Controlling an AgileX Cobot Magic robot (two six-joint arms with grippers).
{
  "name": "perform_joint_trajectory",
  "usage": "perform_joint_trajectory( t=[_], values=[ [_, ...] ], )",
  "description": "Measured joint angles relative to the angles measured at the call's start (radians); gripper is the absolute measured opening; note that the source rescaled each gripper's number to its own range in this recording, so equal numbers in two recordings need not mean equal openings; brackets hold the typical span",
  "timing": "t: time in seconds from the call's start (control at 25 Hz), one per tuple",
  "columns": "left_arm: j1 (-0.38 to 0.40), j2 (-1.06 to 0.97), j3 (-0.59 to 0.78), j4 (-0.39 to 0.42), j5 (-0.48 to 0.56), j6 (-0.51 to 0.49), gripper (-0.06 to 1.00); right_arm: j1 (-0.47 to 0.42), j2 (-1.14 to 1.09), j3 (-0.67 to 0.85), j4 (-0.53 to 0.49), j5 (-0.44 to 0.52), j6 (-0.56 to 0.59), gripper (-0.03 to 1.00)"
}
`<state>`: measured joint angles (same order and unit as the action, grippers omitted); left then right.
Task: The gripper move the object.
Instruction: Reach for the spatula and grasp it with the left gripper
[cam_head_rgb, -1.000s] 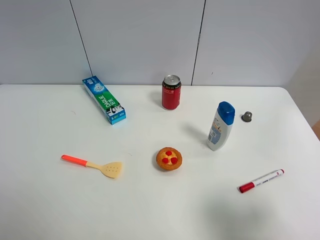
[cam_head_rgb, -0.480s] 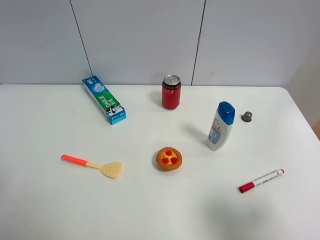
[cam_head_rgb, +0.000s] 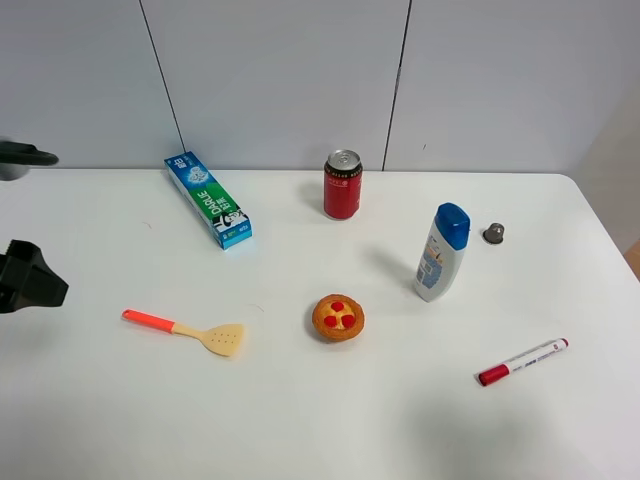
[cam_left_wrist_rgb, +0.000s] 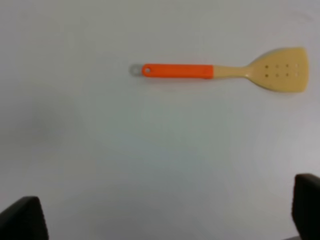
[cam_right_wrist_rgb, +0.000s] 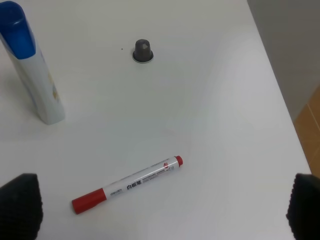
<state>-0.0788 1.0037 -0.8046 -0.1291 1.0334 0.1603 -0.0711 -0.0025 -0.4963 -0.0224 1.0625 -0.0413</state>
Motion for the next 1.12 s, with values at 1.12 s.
perform_joint_trajectory(
  t=[1.12],
  values=[
    [-0.068,0.341,0.0,-0.333,-0.263,1.401,1.0,0.0,0.0,0.0,0.0,0.0,0.0,1.0]
  ],
)
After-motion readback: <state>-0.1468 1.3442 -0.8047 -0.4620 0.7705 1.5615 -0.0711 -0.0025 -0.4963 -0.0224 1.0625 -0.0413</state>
